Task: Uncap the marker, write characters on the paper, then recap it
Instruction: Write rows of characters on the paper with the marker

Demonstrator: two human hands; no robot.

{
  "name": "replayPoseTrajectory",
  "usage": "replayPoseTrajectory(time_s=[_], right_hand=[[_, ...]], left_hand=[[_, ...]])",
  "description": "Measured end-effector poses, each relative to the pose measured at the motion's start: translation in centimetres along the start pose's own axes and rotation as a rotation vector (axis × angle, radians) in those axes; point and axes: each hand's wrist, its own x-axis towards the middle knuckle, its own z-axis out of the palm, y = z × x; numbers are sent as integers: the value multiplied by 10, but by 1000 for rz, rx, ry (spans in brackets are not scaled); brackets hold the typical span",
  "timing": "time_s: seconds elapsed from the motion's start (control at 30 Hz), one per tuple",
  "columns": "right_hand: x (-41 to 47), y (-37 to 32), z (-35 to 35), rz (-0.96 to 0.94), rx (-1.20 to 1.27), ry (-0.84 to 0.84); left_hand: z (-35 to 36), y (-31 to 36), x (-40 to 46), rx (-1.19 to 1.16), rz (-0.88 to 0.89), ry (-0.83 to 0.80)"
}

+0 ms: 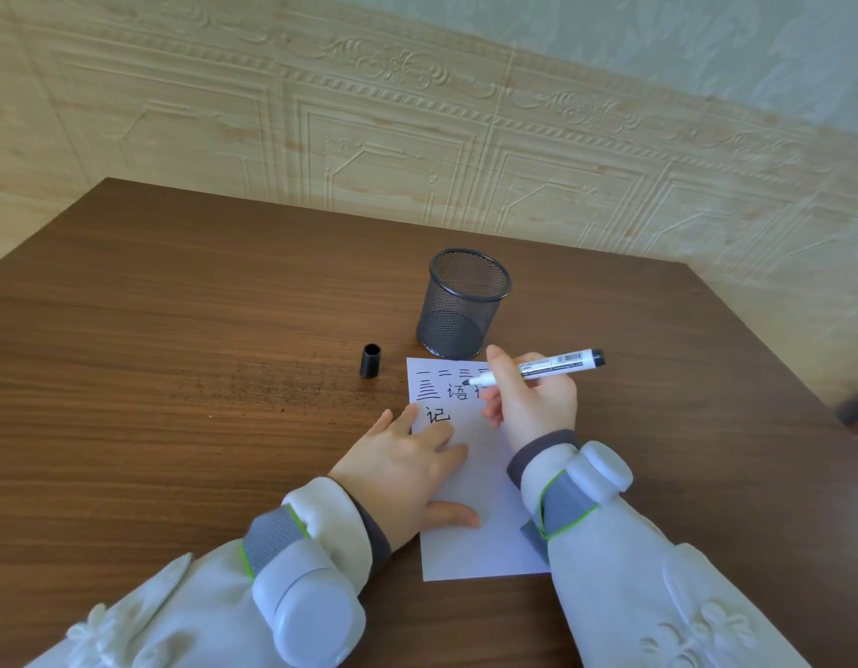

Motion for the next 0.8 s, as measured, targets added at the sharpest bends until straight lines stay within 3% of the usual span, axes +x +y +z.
replayPoseTrajectory(time_s=[0.4,0.8], right_hand=[[7,12,-15,-50,-225,-151],[5,13,-13,-29,-182,-179]], left_hand=[[0,0,0,11,5,2],[1,0,0,21,5,17]])
